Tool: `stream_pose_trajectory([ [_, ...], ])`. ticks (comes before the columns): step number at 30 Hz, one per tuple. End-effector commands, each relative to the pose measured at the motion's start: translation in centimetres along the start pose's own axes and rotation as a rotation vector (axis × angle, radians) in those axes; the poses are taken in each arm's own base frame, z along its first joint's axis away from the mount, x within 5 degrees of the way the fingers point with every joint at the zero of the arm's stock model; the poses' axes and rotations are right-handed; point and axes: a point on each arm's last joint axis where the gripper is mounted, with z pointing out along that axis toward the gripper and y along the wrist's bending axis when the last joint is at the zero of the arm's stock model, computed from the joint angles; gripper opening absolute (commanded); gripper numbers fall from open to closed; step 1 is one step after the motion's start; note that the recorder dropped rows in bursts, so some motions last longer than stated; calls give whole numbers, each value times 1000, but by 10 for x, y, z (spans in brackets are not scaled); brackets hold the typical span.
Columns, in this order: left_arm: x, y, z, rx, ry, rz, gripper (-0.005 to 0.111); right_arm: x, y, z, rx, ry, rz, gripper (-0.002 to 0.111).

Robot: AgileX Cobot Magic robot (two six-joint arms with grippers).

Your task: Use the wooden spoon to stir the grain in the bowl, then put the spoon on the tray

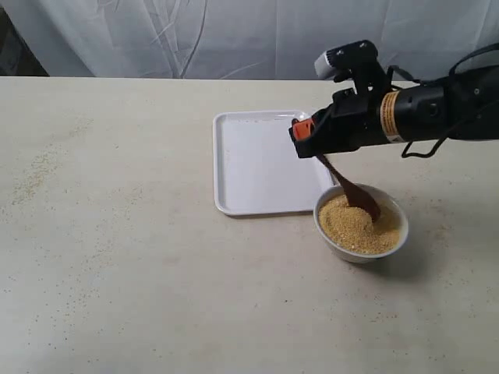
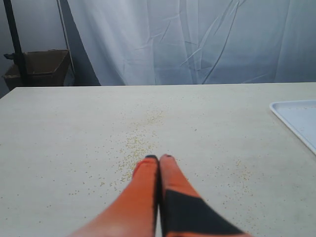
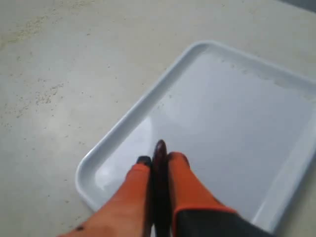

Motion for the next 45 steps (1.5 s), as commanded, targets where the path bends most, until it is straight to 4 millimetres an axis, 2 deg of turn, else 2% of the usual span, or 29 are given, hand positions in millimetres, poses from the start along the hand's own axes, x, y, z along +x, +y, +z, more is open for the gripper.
stream_pose_trajectory([
  [1, 1, 0, 0, 0, -6, -6, 0, -8, -7, -12, 125, 2, -75, 0],
  [7, 1, 0, 0, 0, -6, -6, 0, 9, -16, 2, 151, 69, -40, 0],
  [10, 1, 0, 0, 0, -6, -6, 0, 21, -13, 16, 62, 86, 19, 0],
  [13, 1, 0, 0, 0, -6, -6, 0, 24, -6, 21, -32, 70, 55, 0],
  [16, 1, 0, 0, 0, -6, -6, 0, 18, -2, 16, -53, 46, 46, 0],
  [23, 1, 0, 0, 0, -6, -6, 0, -11, 6, -10, -35, -48, -16, 0],
  [28, 1, 0, 0, 0, -6, -6, 0, -19, 14, -17, -92, -89, -32, 0],
  [33, 1, 0, 0, 0, -6, -6, 0, -7, 11, -5, -116, -53, 3, 0],
  [39, 1, 0, 0, 0, -6, -6, 0, 18, 3, 18, -125, 30, 68, 0],
  [42, 1, 0, 0, 0, -6, -6, 0, 26, -7, 23, -34, 78, 71, 0],
  [45, 1, 0, 0, 0, -6, -6, 0, 25, -12, 20, 38, 85, 87, 0],
])
